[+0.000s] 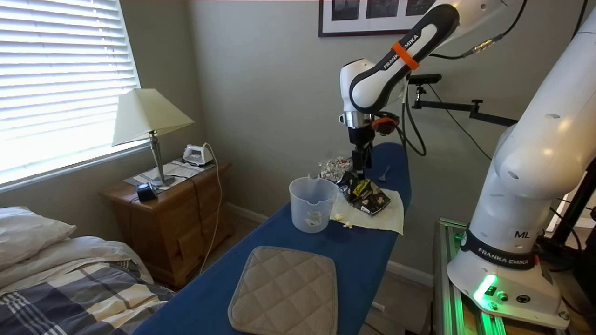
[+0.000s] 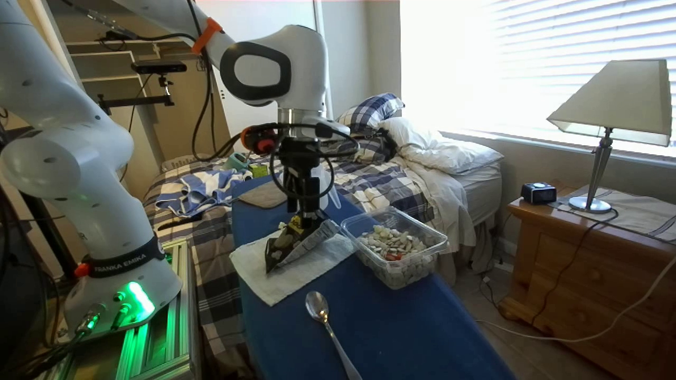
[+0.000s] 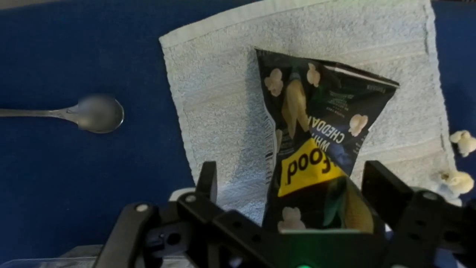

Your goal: Pour the contents from the black packet into the clear container.

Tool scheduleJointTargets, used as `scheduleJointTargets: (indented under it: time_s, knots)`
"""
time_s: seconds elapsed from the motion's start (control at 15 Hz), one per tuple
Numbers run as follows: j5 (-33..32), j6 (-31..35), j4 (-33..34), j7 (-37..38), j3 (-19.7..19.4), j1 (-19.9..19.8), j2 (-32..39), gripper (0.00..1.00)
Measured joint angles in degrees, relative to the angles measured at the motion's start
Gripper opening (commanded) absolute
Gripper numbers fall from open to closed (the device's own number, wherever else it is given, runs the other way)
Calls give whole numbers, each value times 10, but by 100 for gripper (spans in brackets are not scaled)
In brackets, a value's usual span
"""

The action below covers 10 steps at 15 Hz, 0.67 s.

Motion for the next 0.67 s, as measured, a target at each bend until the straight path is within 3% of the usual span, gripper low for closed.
scheduleJointTargets:
  time_s: [0.67]
  knots:
    - [-3, -23, 0, 328, 58, -19, -91, 100]
